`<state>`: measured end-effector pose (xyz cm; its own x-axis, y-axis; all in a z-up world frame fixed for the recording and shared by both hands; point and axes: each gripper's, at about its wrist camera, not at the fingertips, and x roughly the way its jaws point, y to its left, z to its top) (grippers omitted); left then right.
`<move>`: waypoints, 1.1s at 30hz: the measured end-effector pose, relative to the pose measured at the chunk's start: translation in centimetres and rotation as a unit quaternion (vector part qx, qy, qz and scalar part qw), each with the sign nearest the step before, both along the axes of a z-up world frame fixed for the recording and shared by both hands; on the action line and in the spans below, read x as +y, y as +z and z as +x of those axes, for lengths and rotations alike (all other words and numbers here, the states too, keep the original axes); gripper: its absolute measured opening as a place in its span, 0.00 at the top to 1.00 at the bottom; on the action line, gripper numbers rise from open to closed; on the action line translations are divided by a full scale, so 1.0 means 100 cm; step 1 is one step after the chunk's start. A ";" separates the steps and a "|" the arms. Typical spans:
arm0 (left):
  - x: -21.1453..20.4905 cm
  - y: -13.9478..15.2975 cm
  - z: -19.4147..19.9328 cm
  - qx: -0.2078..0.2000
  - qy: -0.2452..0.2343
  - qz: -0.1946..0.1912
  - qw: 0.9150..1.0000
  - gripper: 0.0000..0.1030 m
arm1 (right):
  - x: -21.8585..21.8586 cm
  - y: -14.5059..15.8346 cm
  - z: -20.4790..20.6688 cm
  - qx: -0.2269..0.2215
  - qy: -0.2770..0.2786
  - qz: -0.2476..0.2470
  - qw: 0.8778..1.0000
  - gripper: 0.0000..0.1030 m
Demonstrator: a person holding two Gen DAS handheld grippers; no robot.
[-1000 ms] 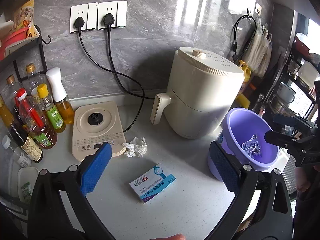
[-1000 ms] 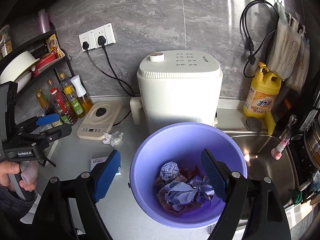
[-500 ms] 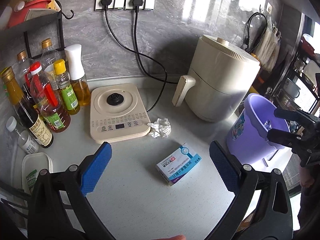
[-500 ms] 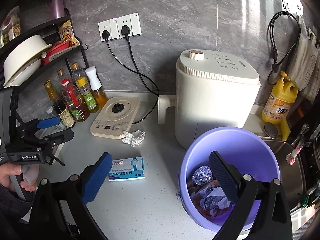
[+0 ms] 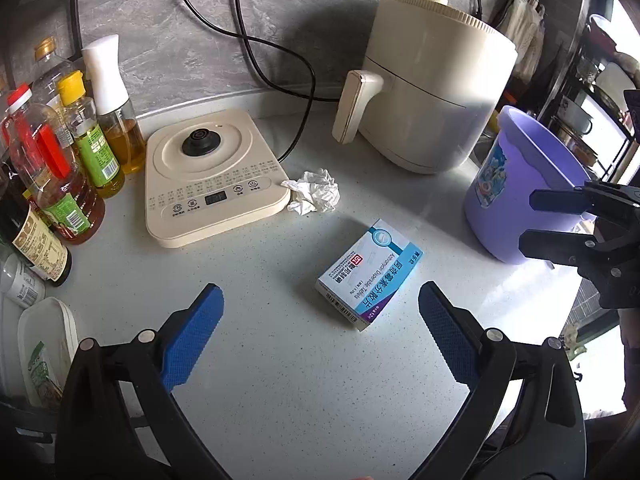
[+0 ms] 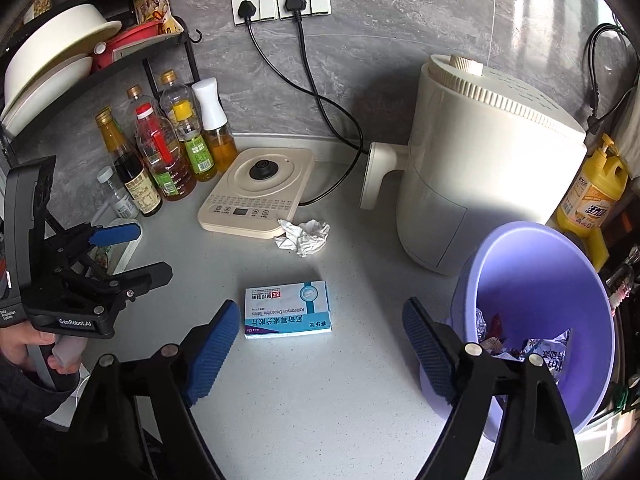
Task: Collect trash
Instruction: 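Reach the left gripper to the blue-white medicine box and grasp it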
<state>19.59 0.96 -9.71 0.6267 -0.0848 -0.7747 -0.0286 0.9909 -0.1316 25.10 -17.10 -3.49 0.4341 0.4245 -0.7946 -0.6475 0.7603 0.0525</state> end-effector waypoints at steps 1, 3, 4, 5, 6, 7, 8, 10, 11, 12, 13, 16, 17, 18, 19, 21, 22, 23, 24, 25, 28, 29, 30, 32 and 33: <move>-0.002 -0.004 0.002 0.001 -0.008 0.003 1.000 0.06 | 0.002 -0.005 -0.001 0.003 0.000 -0.006 1.000 0.29; -0.005 -0.012 0.009 0.010 -0.023 0.014 1.000 0.06 | 0.004 -0.014 -0.003 0.011 -0.001 -0.014 1.000 0.34; -0.007 -0.016 0.012 0.014 -0.033 0.018 0.999 0.06 | 0.004 -0.019 -0.003 0.016 -0.003 -0.017 1.000 0.37; -0.009 -0.019 0.015 0.017 -0.044 0.020 0.999 0.06 | 0.004 -0.023 -0.004 0.021 -0.006 -0.020 1.000 0.40; -0.011 -0.022 0.018 0.018 -0.055 0.022 0.998 0.06 | 0.004 -0.028 -0.006 0.026 -0.009 -0.022 0.999 0.42; -0.013 -0.025 0.020 0.019 -0.066 0.026 0.997 0.06 | 0.003 -0.033 -0.007 0.030 -0.012 -0.025 0.999 0.44; -0.016 -0.029 0.023 0.021 -0.076 0.031 0.996 0.06 | 0.001 -0.037 -0.008 0.031 -0.016 -0.028 0.999 0.46; -0.021 -0.036 0.029 0.030 -0.094 0.039 0.994 0.06 | -0.003 -0.046 -0.010 0.034 -0.027 -0.035 0.998 0.48; -0.024 -0.040 0.032 0.034 -0.103 0.042 0.993 0.06 | -0.006 -0.049 -0.010 0.036 -0.035 -0.037 0.998 0.49; -0.026 -0.043 0.035 0.038 -0.110 0.047 0.992 0.06 | -0.009 -0.052 -0.011 0.039 -0.042 -0.037 0.998 0.49; -0.029 -0.046 0.038 0.040 -0.118 0.051 0.991 0.06 | -0.013 -0.054 -0.011 0.042 -0.050 -0.037 0.997 0.49; -0.038 -0.054 0.047 0.046 -0.141 0.070 0.986 0.06 | -0.022 -0.060 -0.010 0.049 -0.071 -0.039 0.996 0.51; -0.042 -0.057 0.050 0.047 -0.147 0.078 0.985 0.06 | -0.025 -0.062 -0.010 0.051 -0.076 -0.040 0.995 0.51; -0.045 -0.059 0.053 0.049 -0.154 0.082 0.983 0.06 | -0.027 -0.063 -0.011 0.052 -0.082 -0.041 0.994 0.51; -0.047 -0.062 0.056 0.052 -0.161 0.083 0.982 0.06 | -0.030 -0.064 -0.010 0.053 -0.088 -0.040 0.994 0.51; -0.053 -0.067 0.061 0.056 -0.172 0.094 0.979 0.06 | -0.033 -0.066 -0.010 0.055 -0.094 -0.041 0.993 0.51; -0.056 -0.070 0.064 0.058 -0.178 0.100 0.977 0.06 | -0.034 -0.066 -0.010 0.054 -0.097 -0.044 0.993 0.51; -0.058 -0.074 0.067 0.061 -0.183 0.104 0.976 0.07 | -0.035 -0.066 -0.010 0.053 -0.100 -0.046 0.992 0.51; -0.060 -0.077 0.068 0.063 -0.187 0.107 0.974 0.09 | -0.035 -0.067 -0.011 0.053 -0.102 -0.047 0.992 0.51; -0.062 -0.080 0.069 0.065 -0.192 0.109 0.973 0.12 | -0.036 -0.066 -0.011 0.052 -0.104 -0.046 0.992 0.51; -0.062 -0.087 0.069 0.084 -0.195 0.106 0.971 0.31 | -0.039 -0.065 -0.010 0.051 -0.112 -0.045 0.991 0.52; -0.060 -0.086 0.067 0.081 -0.191 0.102 0.973 0.33 | -0.039 -0.064 -0.010 0.051 -0.114 -0.045 0.991 0.51; -0.058 -0.083 0.063 0.077 -0.188 0.096 0.974 0.34 | -0.040 -0.065 -0.010 0.051 -0.116 -0.045 0.991 0.51; -0.052 -0.075 0.055 0.064 -0.174 0.088 0.979 0.34 | -0.040 -0.066 -0.010 0.054 -0.117 -0.044 0.991 0.51; -0.049 -0.072 0.052 0.061 -0.163 0.087 0.981 0.34 | -0.039 -0.067 -0.010 0.056 -0.116 -0.043 0.991 0.51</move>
